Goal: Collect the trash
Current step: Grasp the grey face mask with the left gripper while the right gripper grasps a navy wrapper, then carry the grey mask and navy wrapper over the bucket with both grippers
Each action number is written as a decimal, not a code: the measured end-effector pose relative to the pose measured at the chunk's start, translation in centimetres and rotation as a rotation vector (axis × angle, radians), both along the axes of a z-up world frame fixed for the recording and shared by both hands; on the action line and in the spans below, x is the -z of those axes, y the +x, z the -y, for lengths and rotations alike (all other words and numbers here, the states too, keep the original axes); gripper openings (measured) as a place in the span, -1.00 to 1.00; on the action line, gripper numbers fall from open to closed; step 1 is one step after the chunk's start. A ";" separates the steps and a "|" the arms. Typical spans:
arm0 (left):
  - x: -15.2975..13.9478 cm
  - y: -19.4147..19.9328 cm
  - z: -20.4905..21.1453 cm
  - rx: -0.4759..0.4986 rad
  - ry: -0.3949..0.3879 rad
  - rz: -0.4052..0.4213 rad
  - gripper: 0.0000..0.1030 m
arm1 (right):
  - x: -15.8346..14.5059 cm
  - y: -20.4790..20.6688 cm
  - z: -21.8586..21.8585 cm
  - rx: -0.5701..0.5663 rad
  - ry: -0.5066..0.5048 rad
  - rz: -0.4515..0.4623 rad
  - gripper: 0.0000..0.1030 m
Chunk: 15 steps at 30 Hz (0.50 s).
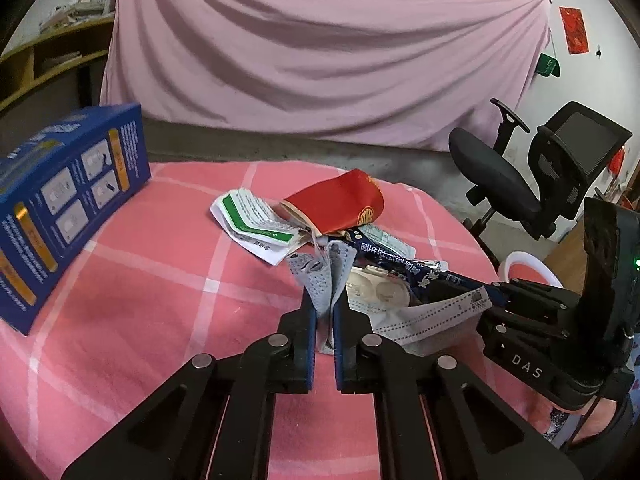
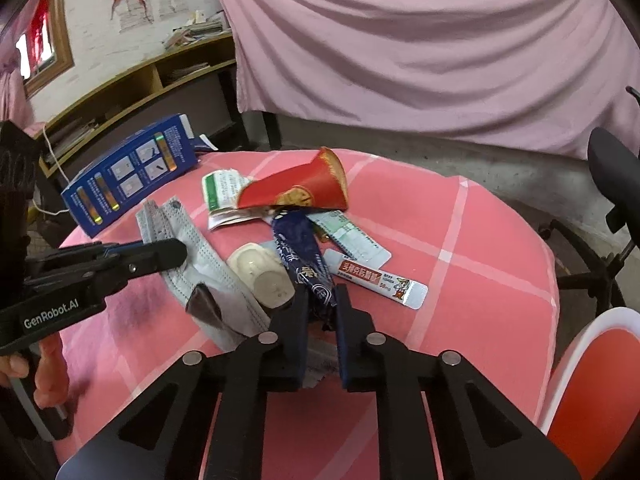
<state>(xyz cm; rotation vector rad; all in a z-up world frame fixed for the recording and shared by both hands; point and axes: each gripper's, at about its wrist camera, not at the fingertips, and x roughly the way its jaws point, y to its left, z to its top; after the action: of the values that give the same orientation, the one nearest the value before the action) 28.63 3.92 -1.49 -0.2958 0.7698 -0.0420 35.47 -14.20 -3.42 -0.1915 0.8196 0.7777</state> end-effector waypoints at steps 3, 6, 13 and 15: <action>-0.3 -0.8 0.0 -0.005 0.006 0.005 -0.91 | -0.6 -0.9 0.5 0.005 0.026 0.026 -0.86; -0.8 -1.5 0.3 -0.016 0.022 0.019 -0.91 | -1.0 -1.9 1.3 0.014 0.044 0.052 -0.87; -3.3 -3.7 1.2 -0.034 0.072 0.129 -0.92 | -2.8 -5.3 3.6 0.035 0.104 0.165 -0.87; -4.1 -4.5 1.8 -0.033 0.093 0.175 -0.92 | -3.3 -6.1 4.1 0.047 0.120 0.204 -0.87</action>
<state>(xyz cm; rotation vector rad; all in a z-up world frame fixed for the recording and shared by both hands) 24.10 2.15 2.61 -0.2133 0.5916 -0.0008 29.33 -18.28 -0.11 -0.1416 0.5811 0.7469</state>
